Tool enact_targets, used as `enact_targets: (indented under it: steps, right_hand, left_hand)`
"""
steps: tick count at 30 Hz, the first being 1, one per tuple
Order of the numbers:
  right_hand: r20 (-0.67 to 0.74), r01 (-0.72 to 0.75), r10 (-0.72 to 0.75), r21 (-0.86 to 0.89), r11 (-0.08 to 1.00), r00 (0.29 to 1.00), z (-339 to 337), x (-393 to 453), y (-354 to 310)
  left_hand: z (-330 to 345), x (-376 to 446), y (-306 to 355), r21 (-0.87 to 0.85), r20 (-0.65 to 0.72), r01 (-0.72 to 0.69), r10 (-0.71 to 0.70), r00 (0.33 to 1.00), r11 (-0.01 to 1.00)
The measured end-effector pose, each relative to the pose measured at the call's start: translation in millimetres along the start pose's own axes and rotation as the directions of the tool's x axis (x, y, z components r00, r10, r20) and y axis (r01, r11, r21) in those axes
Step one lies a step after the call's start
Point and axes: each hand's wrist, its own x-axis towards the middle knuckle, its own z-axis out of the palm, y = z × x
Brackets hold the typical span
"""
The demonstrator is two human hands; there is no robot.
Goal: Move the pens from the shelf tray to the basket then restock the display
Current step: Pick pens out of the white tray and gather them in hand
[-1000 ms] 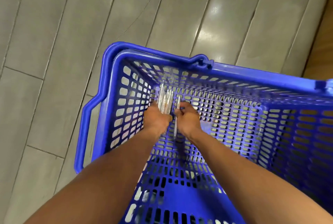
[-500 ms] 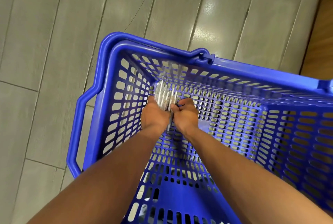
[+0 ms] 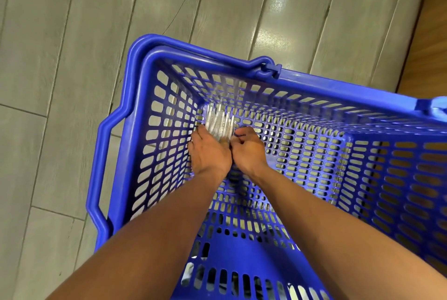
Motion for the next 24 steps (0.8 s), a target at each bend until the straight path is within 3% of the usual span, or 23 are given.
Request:
enact_targets:
  steps: [6,12,16,20,24]
  right_hand:
    - [0.118,-0.096,0.08,0.141,0.985,0.99,-23.5,-24.0,-4.3]
    - [0.15,-0.189,0.157,0.228,0.955,0.976,-64.6,-82.0,-21.2]
    - [0.161,-0.259,0.215,0.346,0.902,0.963,-95.4,-140.7,-44.3]
    - [0.165,-0.299,0.251,0.437,0.848,0.954,-133.7,-216.0,-69.1]
    - [0.208,-0.354,0.286,0.535,0.767,0.935,-181.2,-297.3,-91.8]
  left_hand:
    - [-23.8,-17.3,-1.5,0.0,0.041,-0.035,0.035,0.999,0.999]
    - [-85.5,-60.5,2.5,-0.043,0.1,-0.068,0.072,0.992,0.997]
    - [-140.3,-109.9,14.3,-0.226,0.224,0.031,0.021,0.974,0.974]
    - [-205.6,-178.8,35.5,-0.516,0.37,0.265,-0.067,0.927,0.815]
    - [-270.5,-248.5,53.8,-0.554,0.449,0.324,-0.053,0.892,0.767]
